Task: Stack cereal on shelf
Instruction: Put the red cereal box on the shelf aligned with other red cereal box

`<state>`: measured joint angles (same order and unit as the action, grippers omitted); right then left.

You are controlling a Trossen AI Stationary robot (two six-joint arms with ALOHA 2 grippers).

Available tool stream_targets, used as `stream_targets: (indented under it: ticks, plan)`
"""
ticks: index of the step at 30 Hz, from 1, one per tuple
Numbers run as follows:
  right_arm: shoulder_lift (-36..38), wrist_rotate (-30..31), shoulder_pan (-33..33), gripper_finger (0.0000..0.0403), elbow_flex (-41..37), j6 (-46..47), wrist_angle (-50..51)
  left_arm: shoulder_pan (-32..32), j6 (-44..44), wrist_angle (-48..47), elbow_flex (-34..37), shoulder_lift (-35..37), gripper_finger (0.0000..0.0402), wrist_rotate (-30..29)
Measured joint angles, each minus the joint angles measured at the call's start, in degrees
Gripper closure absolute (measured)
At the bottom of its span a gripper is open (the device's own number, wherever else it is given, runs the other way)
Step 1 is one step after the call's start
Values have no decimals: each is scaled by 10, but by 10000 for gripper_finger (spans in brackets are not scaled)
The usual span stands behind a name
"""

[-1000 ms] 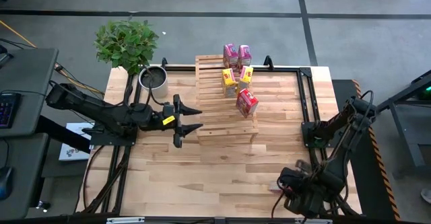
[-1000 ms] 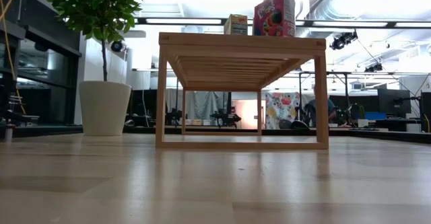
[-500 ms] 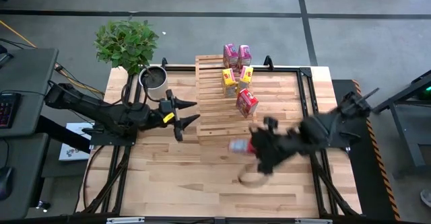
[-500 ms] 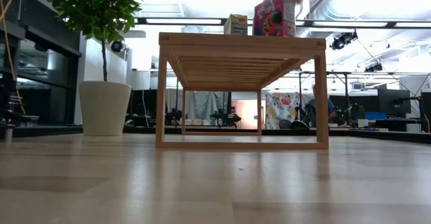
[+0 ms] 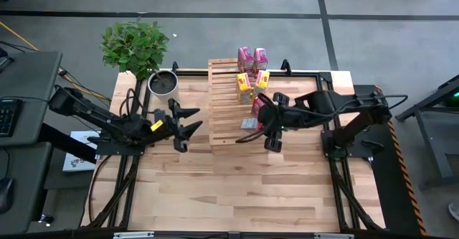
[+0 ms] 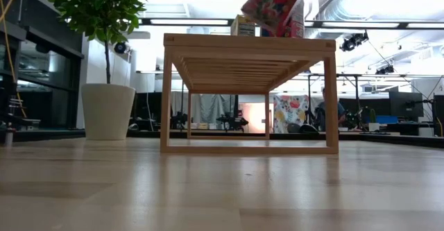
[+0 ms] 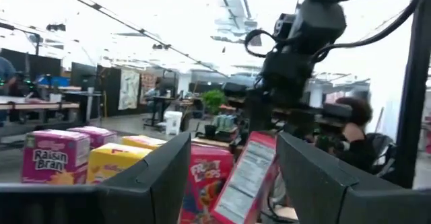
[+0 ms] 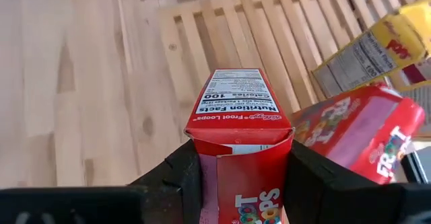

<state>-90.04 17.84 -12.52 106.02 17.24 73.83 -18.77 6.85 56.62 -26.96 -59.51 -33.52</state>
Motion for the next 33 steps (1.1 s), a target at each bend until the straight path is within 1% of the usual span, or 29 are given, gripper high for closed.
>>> stream_targets:
  ticks: [3,5,10,14,21,25,30,33]
  plan:
    - [-5,-21,10,263,1,-16,10,-5,-1,0,-2,0,193,5]
    - [-12,-29,14,263,1,-29,10,-5,-2,1,-2,0,193,22]
    - [-39,-32,16,263,1,-70,1,-5,-19,0,-2,0,193,49]
    - [-52,-31,20,263,4,-79,-6,-5,-23,-4,-2,0,193,49]
    - [-52,-35,24,262,2,-96,-32,-13,-38,-11,-2,-1,193,54]
    - [-52,-44,37,245,1,-94,-37,-15,-37,-10,-2,-1,193,53]
    - [-53,-41,60,212,0,-85,-46,-15,-31,-9,-2,-1,193,53]
    - [-54,-38,72,199,-1,-88,-55,-15,-22,-6,-2,-1,193,53]
